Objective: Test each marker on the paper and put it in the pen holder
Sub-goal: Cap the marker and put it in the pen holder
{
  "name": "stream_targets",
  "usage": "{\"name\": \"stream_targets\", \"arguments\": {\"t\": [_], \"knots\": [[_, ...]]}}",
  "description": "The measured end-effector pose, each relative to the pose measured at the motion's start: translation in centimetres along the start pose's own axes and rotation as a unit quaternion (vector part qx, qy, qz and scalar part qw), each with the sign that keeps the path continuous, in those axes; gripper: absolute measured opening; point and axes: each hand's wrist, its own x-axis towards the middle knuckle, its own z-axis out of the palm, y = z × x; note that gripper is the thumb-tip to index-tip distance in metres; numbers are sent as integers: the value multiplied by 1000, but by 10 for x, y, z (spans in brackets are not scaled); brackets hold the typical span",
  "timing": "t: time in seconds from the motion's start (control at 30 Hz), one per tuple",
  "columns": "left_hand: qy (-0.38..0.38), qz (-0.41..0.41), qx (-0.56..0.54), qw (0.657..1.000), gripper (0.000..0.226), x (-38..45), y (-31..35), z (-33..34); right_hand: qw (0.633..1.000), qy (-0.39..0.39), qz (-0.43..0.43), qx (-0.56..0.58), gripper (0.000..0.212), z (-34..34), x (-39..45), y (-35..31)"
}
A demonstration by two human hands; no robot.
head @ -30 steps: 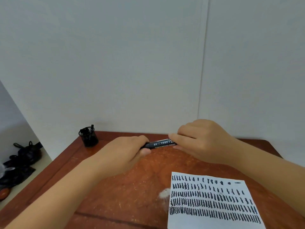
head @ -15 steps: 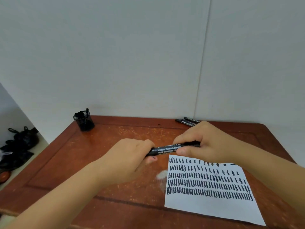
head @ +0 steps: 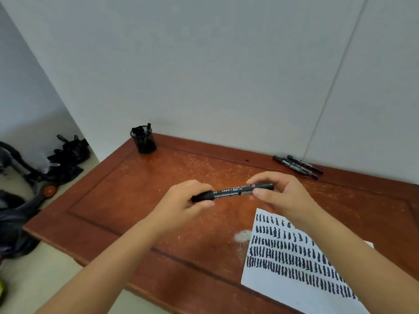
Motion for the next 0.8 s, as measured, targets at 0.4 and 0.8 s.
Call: {"name": "stream_targets", "arguments": {"t": [0.4,0.8], "knots": [[177,-266,89,943,46,-51,-172,-35,978,140,-92,-121,34,111,158,55],[-69,-352,208,910,50,-6,-412,-80,921,326,-63,-203,13,199,407,79]]}}
